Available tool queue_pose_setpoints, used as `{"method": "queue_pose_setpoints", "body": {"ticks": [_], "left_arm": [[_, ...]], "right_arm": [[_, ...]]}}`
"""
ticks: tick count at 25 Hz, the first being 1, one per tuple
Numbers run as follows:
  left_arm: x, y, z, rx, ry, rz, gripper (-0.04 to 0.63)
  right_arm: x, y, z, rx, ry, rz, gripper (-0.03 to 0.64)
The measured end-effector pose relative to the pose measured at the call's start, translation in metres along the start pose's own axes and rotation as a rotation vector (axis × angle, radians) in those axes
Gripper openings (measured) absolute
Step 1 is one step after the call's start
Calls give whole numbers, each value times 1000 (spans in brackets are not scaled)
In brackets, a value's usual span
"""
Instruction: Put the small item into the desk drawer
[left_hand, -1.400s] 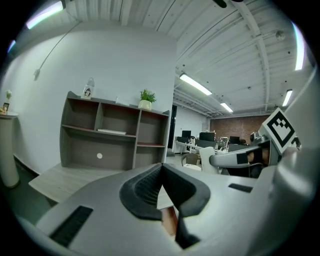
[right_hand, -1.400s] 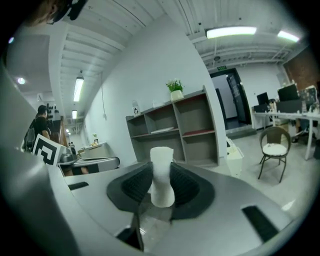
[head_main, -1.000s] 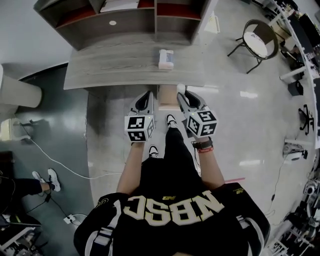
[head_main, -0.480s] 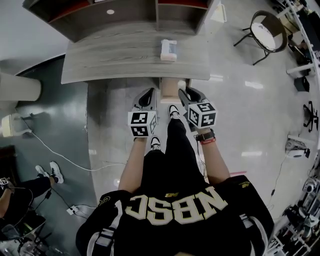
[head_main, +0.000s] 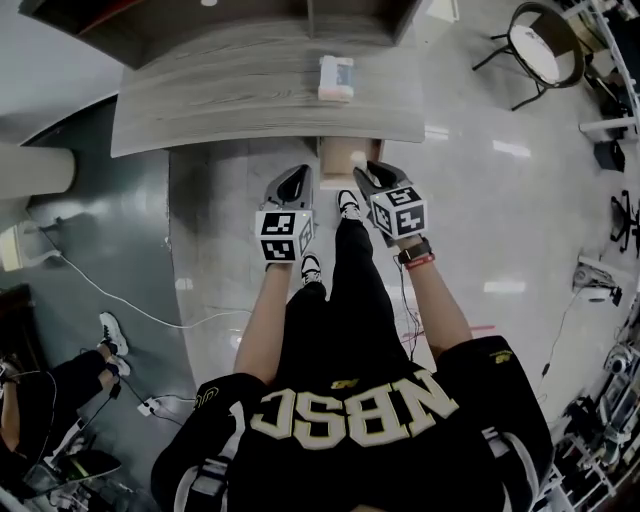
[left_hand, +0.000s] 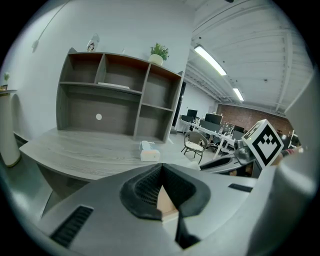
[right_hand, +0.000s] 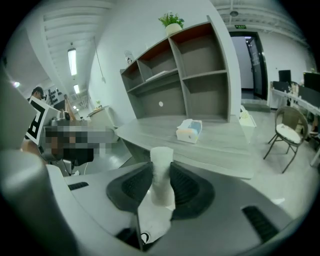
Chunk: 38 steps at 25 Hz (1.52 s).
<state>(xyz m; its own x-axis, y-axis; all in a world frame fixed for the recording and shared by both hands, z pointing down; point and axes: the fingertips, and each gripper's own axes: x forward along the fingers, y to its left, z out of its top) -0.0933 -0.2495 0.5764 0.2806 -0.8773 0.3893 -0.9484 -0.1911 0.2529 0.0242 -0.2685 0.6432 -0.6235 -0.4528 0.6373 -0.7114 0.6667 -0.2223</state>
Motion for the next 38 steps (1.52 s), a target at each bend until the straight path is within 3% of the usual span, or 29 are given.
{"method": "queue_pose_setpoints", "body": {"ticks": [13,38], "left_arm": [[28,2,-55,9,108,-30,14],[84,37,-155,-82,242,-26,14]], "right_arm": [[51,-4,-56,-193,162,54,120],[178,-54,-158,-444,400,130,121]]}}
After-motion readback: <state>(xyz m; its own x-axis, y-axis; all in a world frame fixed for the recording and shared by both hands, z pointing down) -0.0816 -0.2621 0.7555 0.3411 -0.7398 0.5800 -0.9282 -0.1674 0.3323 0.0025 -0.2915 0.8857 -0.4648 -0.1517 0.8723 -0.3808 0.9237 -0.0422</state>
